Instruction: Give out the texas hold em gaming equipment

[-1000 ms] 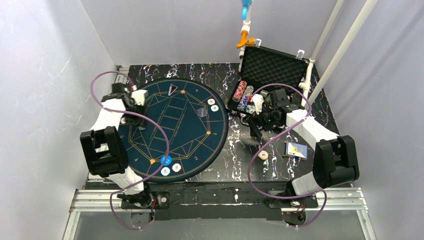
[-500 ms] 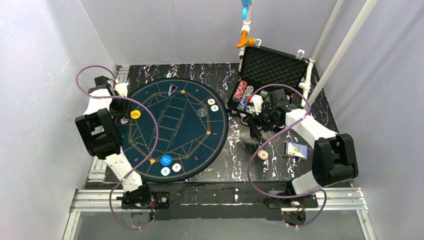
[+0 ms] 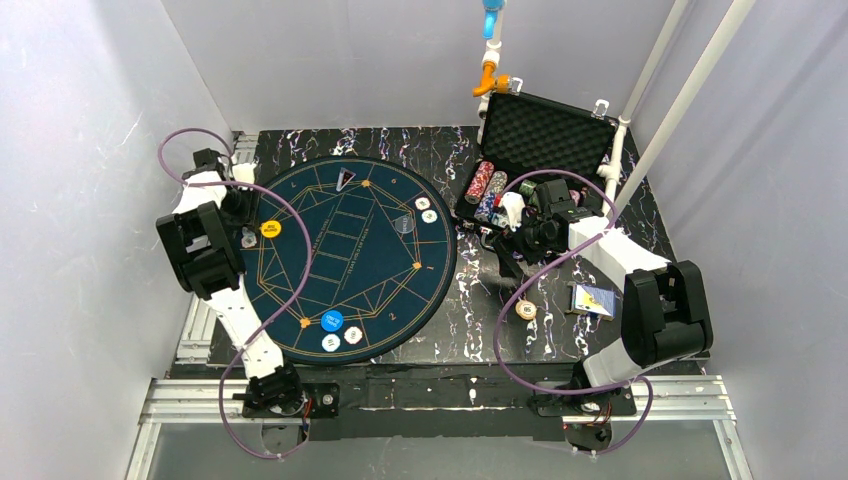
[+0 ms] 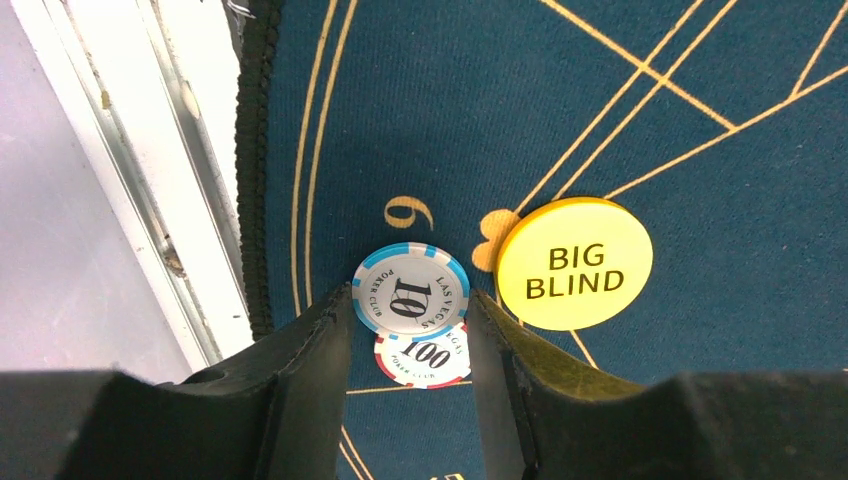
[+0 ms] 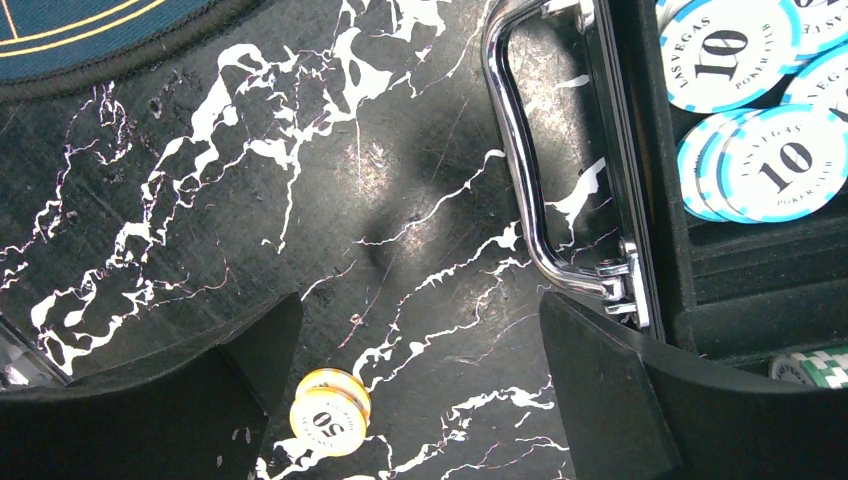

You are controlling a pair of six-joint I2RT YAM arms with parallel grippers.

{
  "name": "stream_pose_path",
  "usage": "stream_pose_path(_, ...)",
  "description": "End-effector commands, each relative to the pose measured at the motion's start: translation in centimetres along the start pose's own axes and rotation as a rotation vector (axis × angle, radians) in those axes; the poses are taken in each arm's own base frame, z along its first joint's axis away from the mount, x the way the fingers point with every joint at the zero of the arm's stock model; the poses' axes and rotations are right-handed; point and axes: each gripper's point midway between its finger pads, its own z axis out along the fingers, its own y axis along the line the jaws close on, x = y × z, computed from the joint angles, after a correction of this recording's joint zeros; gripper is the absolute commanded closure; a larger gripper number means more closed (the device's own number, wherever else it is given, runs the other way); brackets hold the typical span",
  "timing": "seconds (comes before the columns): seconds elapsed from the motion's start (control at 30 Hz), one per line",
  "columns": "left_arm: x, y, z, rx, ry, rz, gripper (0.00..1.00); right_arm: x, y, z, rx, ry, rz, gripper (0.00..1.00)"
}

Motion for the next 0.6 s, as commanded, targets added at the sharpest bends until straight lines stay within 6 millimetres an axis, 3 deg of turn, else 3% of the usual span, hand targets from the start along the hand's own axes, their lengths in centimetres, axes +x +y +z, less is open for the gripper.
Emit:
stream_pose_path(0.0, -0.9, 0.4, -0.2, 0.003, -0.030, 0.012, 0.60, -0.3, -0.2, -0.1, -0.004, -0.008, -0.012, 0.02)
stream_pose_path(0.27, -2.7, 0.6, 0.6, -0.005, -0.049, 0.030, 0.60, -0.2, -0.2, 0.3, -0.015, 0.005, -0.003, 0.02)
stream_pose_path(0.33, -2.4, 0.4, 0.9, -0.004, -0.035, 0.041, 0.59, -0.2, -0.3, 0.3, -0.015, 0.005, -0.002, 0.02)
stream_pose_path(0.4, -2.1, 0.1, 1.1, 0.006, -0.025, 0.046, 0.53, -0.2, -0.3, 0.3, -0.012, 0.004, -0.005, 0.02)
stream_pose_path(0.47, -1.9, -0.2, 0.6, 0.016, -0.031, 0.047, 0.40, -0.3, -0.3, 0.1, -0.009, 0.000, -0.008, 0.02)
stream_pose_path(0.57, -2.3, -0.6, -0.7, 0.023, -0.057, 0.051, 0.34, -0.5, -0.3, -0.1, -0.004, -0.009, -0.012, 0.02)
